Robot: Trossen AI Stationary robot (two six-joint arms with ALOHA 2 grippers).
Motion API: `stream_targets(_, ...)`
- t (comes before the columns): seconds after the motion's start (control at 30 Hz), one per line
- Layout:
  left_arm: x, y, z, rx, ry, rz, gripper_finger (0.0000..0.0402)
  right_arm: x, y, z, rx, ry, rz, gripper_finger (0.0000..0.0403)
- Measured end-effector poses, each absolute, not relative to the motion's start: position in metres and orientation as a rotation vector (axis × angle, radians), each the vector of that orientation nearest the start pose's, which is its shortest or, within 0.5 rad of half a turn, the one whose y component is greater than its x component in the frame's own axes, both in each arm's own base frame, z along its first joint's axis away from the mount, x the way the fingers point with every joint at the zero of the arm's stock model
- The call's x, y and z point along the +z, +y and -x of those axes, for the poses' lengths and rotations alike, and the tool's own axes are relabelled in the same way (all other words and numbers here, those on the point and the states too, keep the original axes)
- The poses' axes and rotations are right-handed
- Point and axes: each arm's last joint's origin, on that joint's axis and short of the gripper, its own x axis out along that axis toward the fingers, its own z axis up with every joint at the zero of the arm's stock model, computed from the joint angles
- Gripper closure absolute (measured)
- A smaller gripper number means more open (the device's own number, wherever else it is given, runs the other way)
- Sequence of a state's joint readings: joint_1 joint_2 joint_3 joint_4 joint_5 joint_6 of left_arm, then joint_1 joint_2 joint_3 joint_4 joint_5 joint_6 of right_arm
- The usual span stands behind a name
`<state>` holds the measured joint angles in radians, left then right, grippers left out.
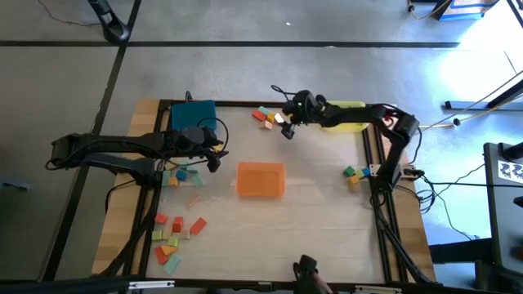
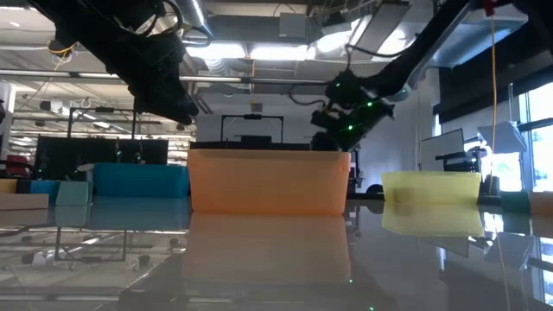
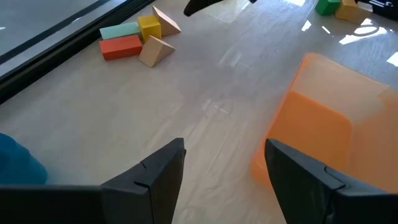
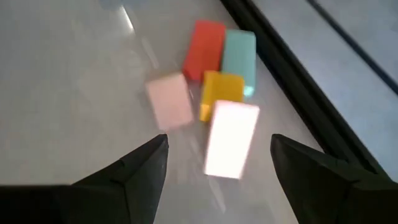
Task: Sort blocks by size
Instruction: Put the brown triangular block into the orange bin
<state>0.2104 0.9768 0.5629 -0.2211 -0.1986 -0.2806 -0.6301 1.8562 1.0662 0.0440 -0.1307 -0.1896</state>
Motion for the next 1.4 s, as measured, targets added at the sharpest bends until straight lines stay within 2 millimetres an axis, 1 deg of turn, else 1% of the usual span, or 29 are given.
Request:
stream_targets(0.17,0.222,0.047,-0.193,0.482,0.578,0.272,0.0192,0.157,-0.238,-0.322,-0.412,0.797,-0.132,0.0123)
stream_targets(0.27,0.222,0.047,-0.193,0.481,0.578,0.271,0.0192,0.15,-0.246,-0.325,-0.41,0.832,-0.155,0.0123)
stream_targets(0.5,0.222,0.047,-0.193,0.481,0.579,0.269,0.0192,0.133,-0.253,-0.337,-0.381,0.895,-0.185,0.0123)
stream_targets(0.63,0.222,0.047,-0.193,0.479,0.579,0.266,0.0192,0.133,-0.254,-0.338,-0.381,0.888,-0.18,0.0126)
stream_targets(0.7,0.222,0.047,-0.193,0.48,0.579,0.265,0.0192,0.133,-0.254,-0.337,-0.38,0.892,-0.18,0.014)
stream_targets(0.77,0.222,0.047,-0.193,0.478,0.579,0.262,0.0192,0.133,-0.254,-0.338,-0.377,0.89,-0.17,0.0165)
stream_targets(0.97,0.222,0.047,-0.193,0.478,0.578,0.26,0.0192,0.135,-0.255,-0.339,-0.378,0.871,-0.153,0.0267)
stream_targets(1.0,0.222,0.047,-0.193,0.478,0.577,0.259,0.0192,0.135,-0.255,-0.339,-0.381,0.87,-0.148,0.0274)
stream_targets(1.13,0.222,0.047,-0.193,0.472,0.575,0.245,0.0192,0.135,-0.256,-0.339,-0.378,0.872,-0.125,0.0274)
stream_targets(1.2,0.223,0.047,-0.193,0.472,0.569,0.245,0.0192,0.138,-0.254,-0.338,-0.376,0.879,-0.126,0.0274)
stream_targets(1.27,0.224,0.047,-0.194,0.471,0.561,0.245,0.0192,0.146,-0.252,-0.336,-0.379,0.884,-0.121,0.0272)
stream_targets(1.4,0.224,0.047,-0.194,0.471,0.562,0.245,0.0192,0.178,-0.24,-0.332,-0.376,0.866,-0.099,0.0264)
